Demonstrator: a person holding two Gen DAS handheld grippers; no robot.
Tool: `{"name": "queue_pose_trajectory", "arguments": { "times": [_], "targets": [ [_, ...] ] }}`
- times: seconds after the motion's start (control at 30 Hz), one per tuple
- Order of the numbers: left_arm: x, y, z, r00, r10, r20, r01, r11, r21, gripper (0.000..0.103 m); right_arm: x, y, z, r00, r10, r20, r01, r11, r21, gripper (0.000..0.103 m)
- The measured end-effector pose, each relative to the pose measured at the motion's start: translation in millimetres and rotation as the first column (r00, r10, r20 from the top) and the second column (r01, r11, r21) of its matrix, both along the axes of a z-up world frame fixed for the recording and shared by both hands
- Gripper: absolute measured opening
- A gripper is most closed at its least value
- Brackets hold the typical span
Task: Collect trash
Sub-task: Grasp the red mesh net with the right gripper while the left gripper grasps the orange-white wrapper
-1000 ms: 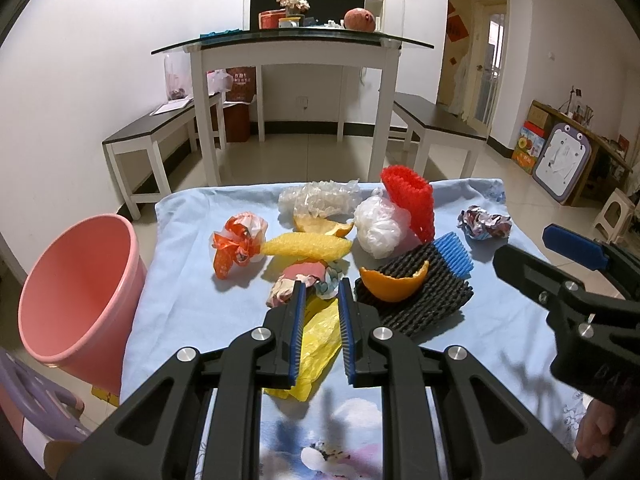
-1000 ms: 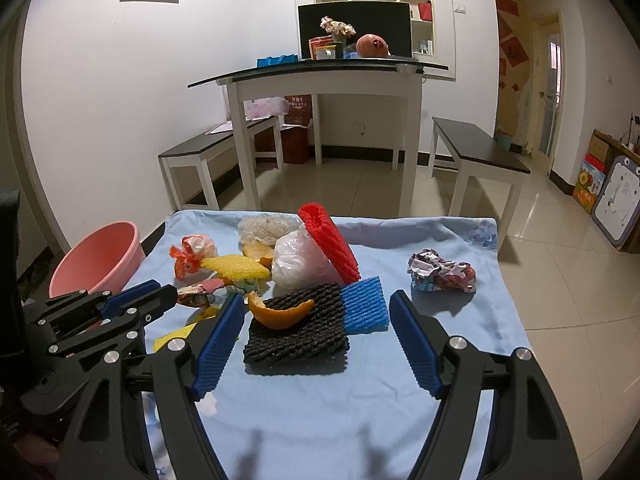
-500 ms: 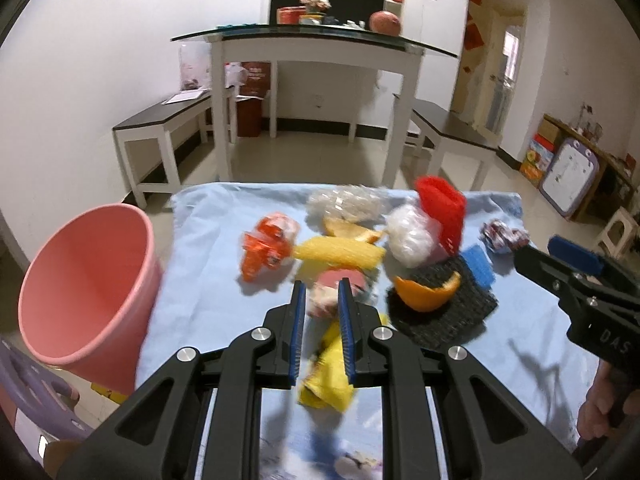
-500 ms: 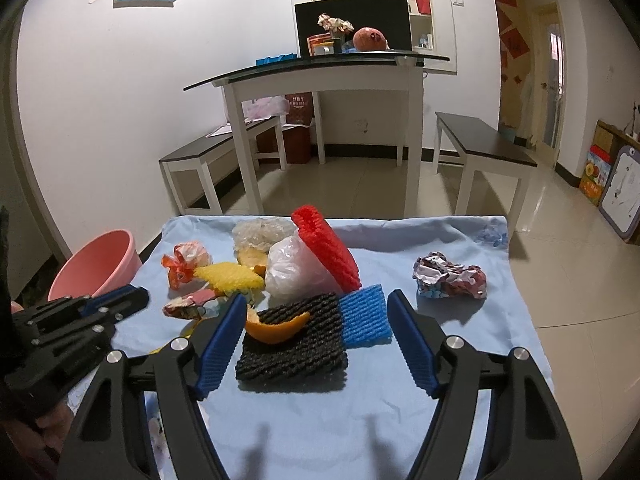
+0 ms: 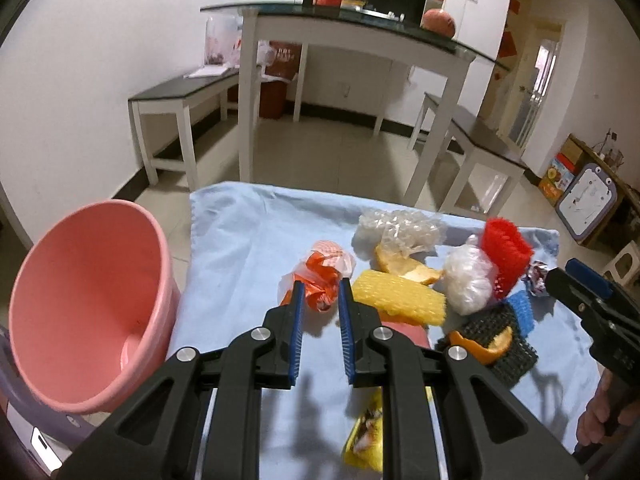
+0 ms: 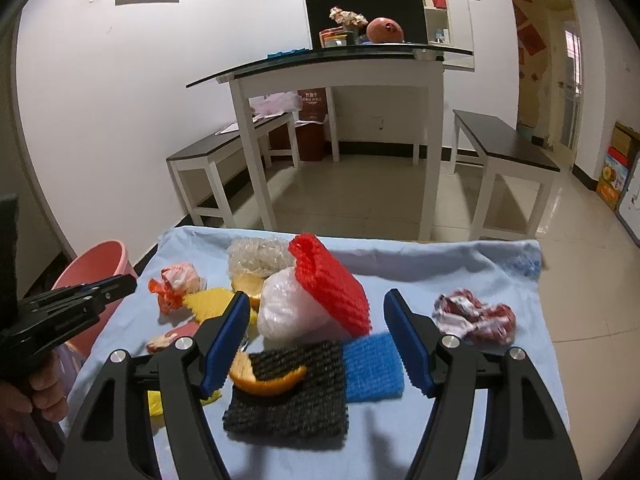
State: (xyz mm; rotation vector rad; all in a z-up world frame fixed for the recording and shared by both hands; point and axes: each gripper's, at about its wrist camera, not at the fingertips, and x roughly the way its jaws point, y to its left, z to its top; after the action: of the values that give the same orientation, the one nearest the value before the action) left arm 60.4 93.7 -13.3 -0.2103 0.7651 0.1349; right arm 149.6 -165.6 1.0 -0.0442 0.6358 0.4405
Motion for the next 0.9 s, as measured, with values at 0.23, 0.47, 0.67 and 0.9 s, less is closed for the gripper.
{"name": "queue_pose_trajectory", "arguments": {
  "times": [0.23, 0.47, 0.67, 0.9],
  "targets": [
    [26.3, 7.9, -19.6, 0.997, 0.001, -0.080, -0.001, 1.000, -0.010, 0.017, 31.3, 14.6, -11.6, 0.999, 0.000, -0.032, -0.001, 1.000, -0.027, 0.069],
    [31.8, 13.6, -29.5, 0.996, -0.002, -0.088, -0.001, 1.000, -0.031, 0.017, 50.8, 14.8, -28.2, 0.993, 0.015, -0.113, -0.015, 1.000, 0.005, 0.019],
    [28.1, 12.2, -29.4, 0.998, -0.020, -0.060, 0.017, 0.999, -0.040, 0.000, 48.3, 4.2, -28.8, 0.992, 0.003, -0.129, 0.006, 0.998, 0.067, 0.010],
    [5.8, 6.1, -7.6, 0.999, -0.027, 0.020, 0.028, 0.999, -0.021, 0.000, 28.8, -11.3, -4.9, 0.997, -0.009, -0.073, 0.017, 0.995, 0.101, 0.010]
  ]
}}
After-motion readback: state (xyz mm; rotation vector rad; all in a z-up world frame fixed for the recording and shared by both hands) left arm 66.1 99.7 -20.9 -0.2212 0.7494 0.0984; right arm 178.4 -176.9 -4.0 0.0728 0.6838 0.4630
